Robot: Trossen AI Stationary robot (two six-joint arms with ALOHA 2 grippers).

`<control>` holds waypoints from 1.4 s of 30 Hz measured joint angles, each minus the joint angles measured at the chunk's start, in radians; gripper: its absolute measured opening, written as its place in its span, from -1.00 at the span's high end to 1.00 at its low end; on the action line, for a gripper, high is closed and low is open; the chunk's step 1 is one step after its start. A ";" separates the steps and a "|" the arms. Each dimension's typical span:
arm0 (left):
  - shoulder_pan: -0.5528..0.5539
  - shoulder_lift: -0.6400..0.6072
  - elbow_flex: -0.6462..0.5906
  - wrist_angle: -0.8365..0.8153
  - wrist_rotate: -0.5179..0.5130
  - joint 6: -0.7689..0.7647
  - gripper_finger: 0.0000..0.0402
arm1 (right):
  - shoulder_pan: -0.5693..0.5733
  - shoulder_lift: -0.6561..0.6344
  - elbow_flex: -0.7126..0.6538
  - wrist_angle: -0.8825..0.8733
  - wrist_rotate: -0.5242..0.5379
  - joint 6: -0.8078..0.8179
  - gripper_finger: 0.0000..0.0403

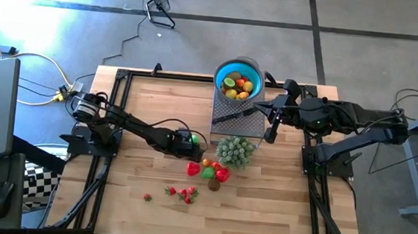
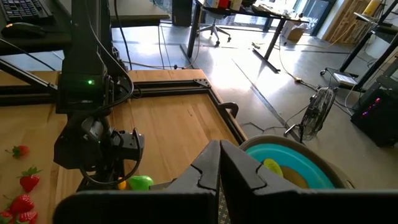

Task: Pick & Place Fruit
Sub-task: Put the orange pear into the blue strainer bowl

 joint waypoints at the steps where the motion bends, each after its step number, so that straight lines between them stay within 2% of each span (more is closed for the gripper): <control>1: 0.000 0.000 0.000 0.000 0.000 0.000 -0.10 | 0.000 0.000 0.000 0.000 0.000 0.000 0.98; 4: 0.000 0.000 0.000 -0.002 0.000 0.000 -0.06 | 0.000 0.000 0.000 0.000 0.000 0.000 0.98; 11: 0.000 0.001 0.000 -0.013 0.000 0.000 0.20 | 0.000 0.000 0.000 0.000 0.000 0.000 0.98; 15: 0.000 0.001 0.000 -0.012 0.000 0.000 0.27 | 0.000 0.000 0.000 0.000 0.000 0.000 0.98; 42: -0.001 -0.021 -0.001 -0.010 0.049 0.027 0.30 | 0.000 0.000 0.000 0.000 0.000 0.000 0.98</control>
